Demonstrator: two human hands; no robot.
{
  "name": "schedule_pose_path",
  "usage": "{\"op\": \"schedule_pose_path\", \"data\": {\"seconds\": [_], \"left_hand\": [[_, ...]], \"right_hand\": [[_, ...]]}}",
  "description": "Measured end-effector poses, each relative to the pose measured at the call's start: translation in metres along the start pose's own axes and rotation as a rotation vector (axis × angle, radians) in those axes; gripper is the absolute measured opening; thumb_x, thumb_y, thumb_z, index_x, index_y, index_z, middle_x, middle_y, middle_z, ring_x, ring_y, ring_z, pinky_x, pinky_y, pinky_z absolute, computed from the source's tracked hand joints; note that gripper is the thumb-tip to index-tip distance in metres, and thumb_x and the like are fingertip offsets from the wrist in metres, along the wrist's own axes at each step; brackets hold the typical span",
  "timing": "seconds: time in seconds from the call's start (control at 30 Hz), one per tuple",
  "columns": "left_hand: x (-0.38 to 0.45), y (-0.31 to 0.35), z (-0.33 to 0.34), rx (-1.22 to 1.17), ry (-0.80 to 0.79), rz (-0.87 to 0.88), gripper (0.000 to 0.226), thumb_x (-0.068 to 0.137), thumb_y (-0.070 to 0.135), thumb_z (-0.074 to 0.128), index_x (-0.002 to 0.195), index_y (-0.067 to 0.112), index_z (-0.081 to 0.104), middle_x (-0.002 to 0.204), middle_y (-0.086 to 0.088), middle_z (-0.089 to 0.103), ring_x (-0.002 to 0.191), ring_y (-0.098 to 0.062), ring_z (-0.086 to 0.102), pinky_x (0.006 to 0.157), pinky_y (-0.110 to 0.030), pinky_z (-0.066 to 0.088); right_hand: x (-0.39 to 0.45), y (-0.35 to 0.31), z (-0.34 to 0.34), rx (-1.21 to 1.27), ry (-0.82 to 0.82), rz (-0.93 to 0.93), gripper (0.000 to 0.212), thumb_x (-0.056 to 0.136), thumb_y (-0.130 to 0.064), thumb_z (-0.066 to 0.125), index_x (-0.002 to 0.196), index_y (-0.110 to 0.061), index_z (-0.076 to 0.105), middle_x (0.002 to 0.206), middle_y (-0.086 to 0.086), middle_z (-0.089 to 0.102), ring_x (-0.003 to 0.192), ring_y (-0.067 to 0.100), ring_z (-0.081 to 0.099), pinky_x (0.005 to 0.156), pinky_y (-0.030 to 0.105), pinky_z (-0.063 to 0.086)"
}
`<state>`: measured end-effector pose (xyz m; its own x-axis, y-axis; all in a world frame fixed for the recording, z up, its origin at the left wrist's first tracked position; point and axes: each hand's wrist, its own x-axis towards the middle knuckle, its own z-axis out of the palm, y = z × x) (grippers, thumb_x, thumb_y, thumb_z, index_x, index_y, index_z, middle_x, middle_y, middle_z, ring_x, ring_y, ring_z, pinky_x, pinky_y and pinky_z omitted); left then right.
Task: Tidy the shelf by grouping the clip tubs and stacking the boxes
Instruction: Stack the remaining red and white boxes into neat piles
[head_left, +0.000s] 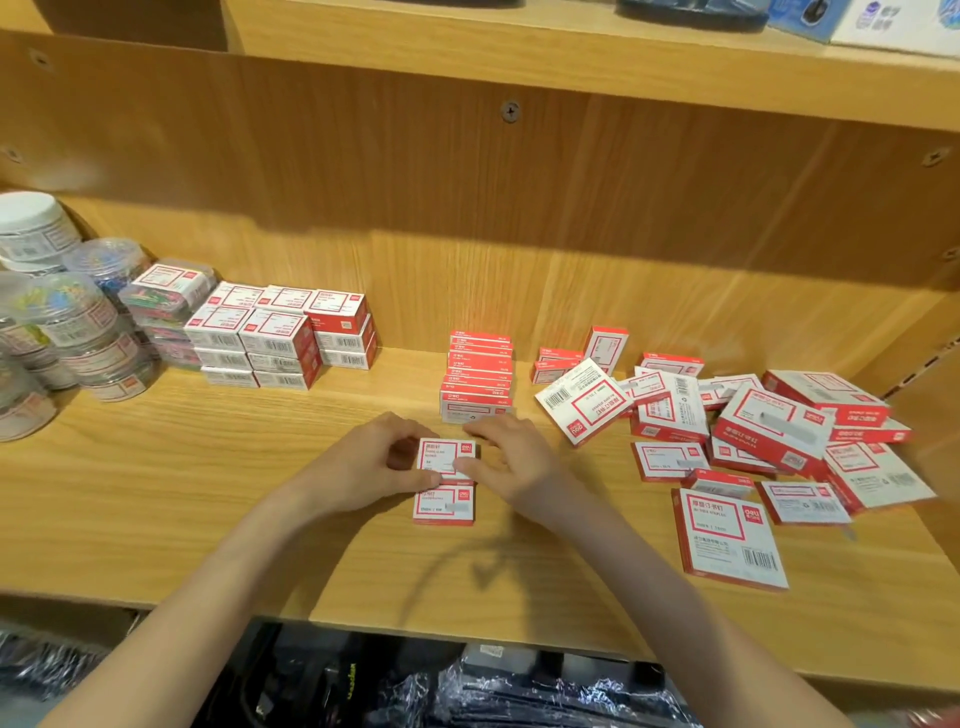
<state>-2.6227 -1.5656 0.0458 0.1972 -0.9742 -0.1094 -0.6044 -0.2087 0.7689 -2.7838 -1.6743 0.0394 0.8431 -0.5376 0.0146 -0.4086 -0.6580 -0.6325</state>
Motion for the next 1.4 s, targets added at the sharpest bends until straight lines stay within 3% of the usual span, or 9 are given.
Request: {"op": "schedule_pose_path", "data": {"seconds": [0.2, 0.3, 0.4, 0.63, 0.8, 0.9, 1.2, 1.27, 1.4], "left_hand": [[-0.014, -0.002, 0.016, -0.110, 0.016, 0.059, 0.056, 0.071, 0.024, 0.079, 0.119, 0.028, 0.051, 0.111, 0.001, 0.055, 0.096, -0.006, 0.056, 0.082, -0.019, 0.048], [-0.014, 0.000, 0.020, 0.019, -0.078, 0.106, 0.069, 0.068, 0.027, 0.081, 0.127, 0.026, 0.045, 0.111, 0.006, 0.052, 0.099, -0.006, 0.051, 0.085, -0.018, 0.044], [-0.008, 0.005, 0.027, 0.123, -0.047, 0.175, 0.045, 0.072, 0.022, 0.078, 0.111, 0.030, 0.056, 0.103, 0.006, 0.057, 0.091, -0.005, 0.053, 0.080, -0.017, 0.043], [0.024, 0.025, 0.050, 0.122, 0.022, 0.233, 0.031, 0.077, 0.019, 0.073, 0.106, 0.019, 0.064, 0.102, 0.004, 0.062, 0.090, -0.009, 0.057, 0.080, -0.021, 0.044], [0.037, 0.031, 0.058, 0.119, 0.034, 0.253, 0.031, 0.077, 0.017, 0.072, 0.107, 0.019, 0.064, 0.101, 0.004, 0.060, 0.092, -0.011, 0.055, 0.083, -0.025, 0.044], [0.039, 0.031, 0.059, 0.131, 0.033, 0.256, 0.033, 0.077, 0.019, 0.072, 0.109, 0.020, 0.063, 0.102, 0.003, 0.060, 0.093, -0.011, 0.055, 0.084, -0.028, 0.045], [0.040, 0.023, 0.064, 0.114, 0.064, 0.262, 0.041, 0.072, 0.030, 0.069, 0.111, 0.022, 0.061, 0.104, 0.004, 0.061, 0.094, -0.010, 0.056, 0.084, -0.031, 0.046], [0.039, 0.021, 0.064, 0.090, 0.072, 0.267, 0.043, 0.075, 0.026, 0.072, 0.116, 0.024, 0.059, 0.106, 0.007, 0.060, 0.096, -0.005, 0.055, 0.086, -0.028, 0.046], [0.031, 0.034, 0.060, -0.049, 0.111, 0.311, 0.060, 0.066, 0.047, 0.070, 0.121, 0.030, 0.053, 0.112, 0.014, 0.057, 0.101, 0.004, 0.055, 0.088, -0.011, 0.042]], "right_hand": [[-0.008, -0.002, -0.005, 0.166, -0.057, 0.076, 0.023, 0.080, -0.021, 0.068, 0.099, -0.018, 0.056, 0.095, -0.003, 0.063, 0.090, 0.018, 0.062, 0.080, 0.038, 0.051], [-0.018, 0.007, -0.024, 0.150, 0.046, 0.144, 0.024, 0.081, -0.015, 0.067, 0.100, -0.015, 0.054, 0.089, -0.007, 0.057, 0.082, 0.012, 0.059, 0.064, 0.019, 0.051], [-0.033, 0.026, -0.053, 0.097, 0.037, 0.246, 0.020, 0.082, -0.015, 0.067, 0.098, -0.017, 0.055, 0.082, -0.011, 0.053, 0.073, 0.009, 0.052, 0.054, 0.008, 0.039], [-0.054, 0.034, -0.067, -0.120, 0.001, 0.275, 0.036, 0.086, -0.027, 0.063, 0.120, -0.016, 0.058, 0.121, 0.000, 0.055, 0.096, 0.012, 0.053, 0.075, 0.019, 0.042], [-0.053, 0.043, -0.081, -0.114, 0.262, 0.264, 0.015, 0.085, -0.021, 0.064, 0.098, -0.014, 0.063, 0.097, 0.001, 0.064, 0.081, 0.011, 0.055, 0.067, 0.019, 0.041], [-0.042, 0.044, -0.091, -0.137, 0.400, 0.253, 0.020, 0.083, -0.021, 0.067, 0.099, -0.010, 0.064, 0.090, 0.000, 0.059, 0.079, 0.013, 0.054, 0.070, 0.021, 0.042], [-0.043, 0.040, -0.076, -0.131, -0.105, 0.181, 0.044, 0.070, -0.039, 0.077, 0.106, -0.019, 0.060, 0.095, -0.008, 0.055, 0.078, 0.003, 0.048, 0.067, 0.020, 0.040], [-0.041, 0.041, -0.080, -0.170, -0.121, 0.176, 0.043, 0.072, -0.036, 0.076, 0.107, -0.019, 0.059, 0.096, -0.007, 0.054, 0.083, 0.006, 0.047, 0.067, 0.019, 0.038], [-0.033, 0.034, -0.089, -0.064, -0.001, 0.111, 0.033, 0.070, -0.028, 0.079, 0.099, -0.018, 0.065, 0.080, -0.015, 0.054, 0.066, -0.004, 0.048, 0.061, 0.011, 0.035]]}}
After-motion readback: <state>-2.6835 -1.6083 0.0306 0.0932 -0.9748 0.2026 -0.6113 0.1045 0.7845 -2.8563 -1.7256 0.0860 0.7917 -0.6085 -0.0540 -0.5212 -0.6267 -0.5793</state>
